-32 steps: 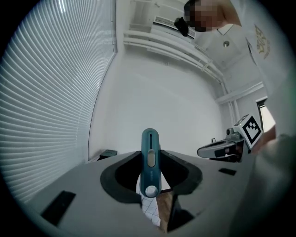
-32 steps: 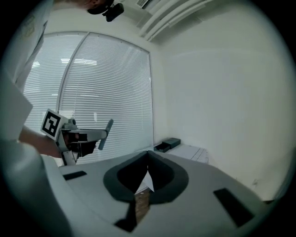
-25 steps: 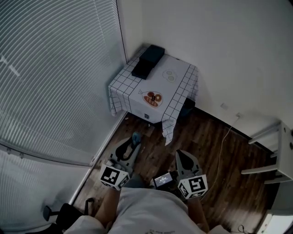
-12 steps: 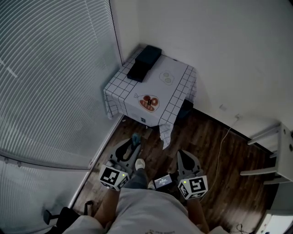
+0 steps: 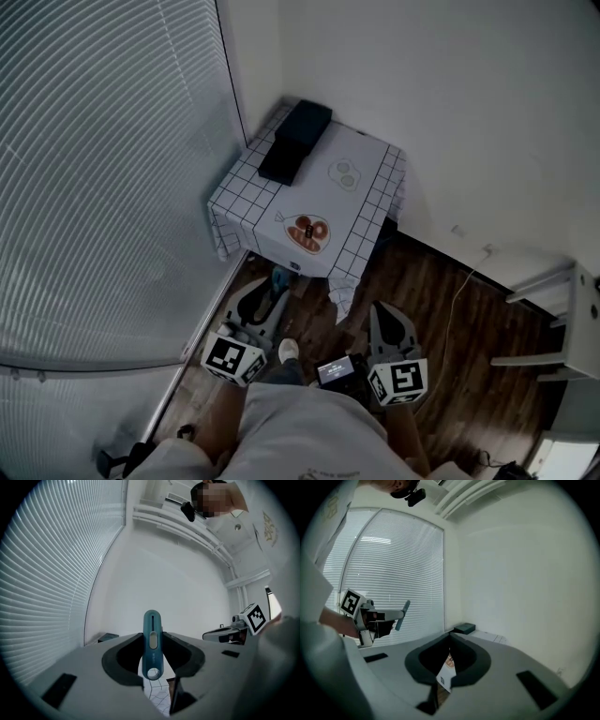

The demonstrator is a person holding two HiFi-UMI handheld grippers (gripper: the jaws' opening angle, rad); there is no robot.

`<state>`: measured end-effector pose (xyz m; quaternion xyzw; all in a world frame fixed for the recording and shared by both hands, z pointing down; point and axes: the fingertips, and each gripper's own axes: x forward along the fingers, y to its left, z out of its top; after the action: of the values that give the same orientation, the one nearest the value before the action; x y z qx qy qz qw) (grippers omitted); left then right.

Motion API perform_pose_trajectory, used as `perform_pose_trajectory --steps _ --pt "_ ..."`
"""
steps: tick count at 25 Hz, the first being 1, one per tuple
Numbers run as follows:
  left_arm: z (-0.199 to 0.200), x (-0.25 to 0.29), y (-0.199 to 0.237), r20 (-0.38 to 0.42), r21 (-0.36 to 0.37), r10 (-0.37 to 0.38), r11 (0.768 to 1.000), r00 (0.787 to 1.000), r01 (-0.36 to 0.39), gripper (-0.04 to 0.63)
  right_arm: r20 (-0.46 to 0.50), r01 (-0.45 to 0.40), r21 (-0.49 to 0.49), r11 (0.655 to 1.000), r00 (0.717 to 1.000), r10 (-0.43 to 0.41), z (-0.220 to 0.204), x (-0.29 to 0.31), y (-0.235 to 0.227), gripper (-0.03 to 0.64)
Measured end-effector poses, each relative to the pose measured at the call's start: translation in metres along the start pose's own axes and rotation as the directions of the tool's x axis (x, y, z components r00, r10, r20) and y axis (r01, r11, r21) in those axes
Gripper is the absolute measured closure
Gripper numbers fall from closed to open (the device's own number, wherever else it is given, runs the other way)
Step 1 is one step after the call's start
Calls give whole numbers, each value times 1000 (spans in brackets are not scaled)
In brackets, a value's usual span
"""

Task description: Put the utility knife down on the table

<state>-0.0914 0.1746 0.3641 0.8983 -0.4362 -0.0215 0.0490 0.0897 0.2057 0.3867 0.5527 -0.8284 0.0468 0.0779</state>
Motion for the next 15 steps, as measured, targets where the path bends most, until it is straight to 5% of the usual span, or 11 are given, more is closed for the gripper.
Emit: perform_pose_trajectory --steps 15 --pt "-3 53 101 -29 -22 -41 999 999 41 463 -38 44 11 999 998 -44 5 104 4 610"
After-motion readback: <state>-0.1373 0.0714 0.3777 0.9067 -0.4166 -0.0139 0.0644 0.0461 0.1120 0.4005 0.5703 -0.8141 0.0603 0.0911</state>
